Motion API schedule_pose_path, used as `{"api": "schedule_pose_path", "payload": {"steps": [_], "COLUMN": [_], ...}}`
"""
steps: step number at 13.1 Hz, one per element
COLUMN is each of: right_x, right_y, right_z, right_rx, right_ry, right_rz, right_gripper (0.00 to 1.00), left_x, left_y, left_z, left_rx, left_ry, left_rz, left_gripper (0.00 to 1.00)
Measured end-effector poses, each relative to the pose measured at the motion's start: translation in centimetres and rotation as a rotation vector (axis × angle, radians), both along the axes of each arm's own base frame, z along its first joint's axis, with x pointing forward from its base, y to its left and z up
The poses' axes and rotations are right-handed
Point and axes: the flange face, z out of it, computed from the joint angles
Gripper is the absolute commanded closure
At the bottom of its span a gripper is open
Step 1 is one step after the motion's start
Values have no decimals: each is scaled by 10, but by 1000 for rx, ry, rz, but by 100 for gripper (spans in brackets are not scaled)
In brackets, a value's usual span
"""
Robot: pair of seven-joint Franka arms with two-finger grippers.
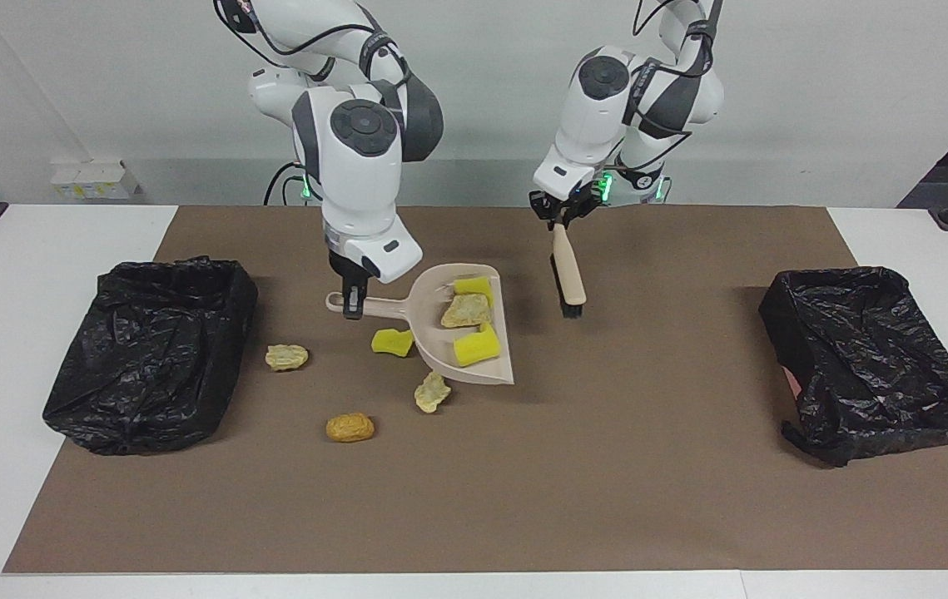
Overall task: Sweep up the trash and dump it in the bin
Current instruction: 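Carry the loaded dustpan with the right gripper toward the nearby trash bag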
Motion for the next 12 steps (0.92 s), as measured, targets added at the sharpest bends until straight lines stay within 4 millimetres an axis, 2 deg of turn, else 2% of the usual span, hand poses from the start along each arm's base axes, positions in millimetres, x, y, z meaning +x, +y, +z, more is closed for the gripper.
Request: {"api": "schedule_pose_path", "payload": {"steps": [3, 5, 8, 11, 12], "right_x": [6, 3, -1, -6, -8], "right_y": [-61, -99, -164, -236, -259], "right_z": [21, 38, 60, 66, 66], "right_rx": [1, 1, -8, -58, -69], "right_ry": [15, 19, 10, 28, 37], "right_rz": [5, 8, -4, -16, -24], "right_gripper": [100, 100, 100, 100, 100], "left_x": [-31, -36, -37, -40, -40], "left_y": [-30, -40, -47, -48, -47], "left_z": [-43, -61, -75, -84, -86], "left_rx": [-7, -10, -17, -10, -9], "left_ry": [-15, -18, -21, -14, -13], "left_rz": [-21, -15, -7, -5, -4], "left_gripper": [100, 100, 100, 100, 68]}}
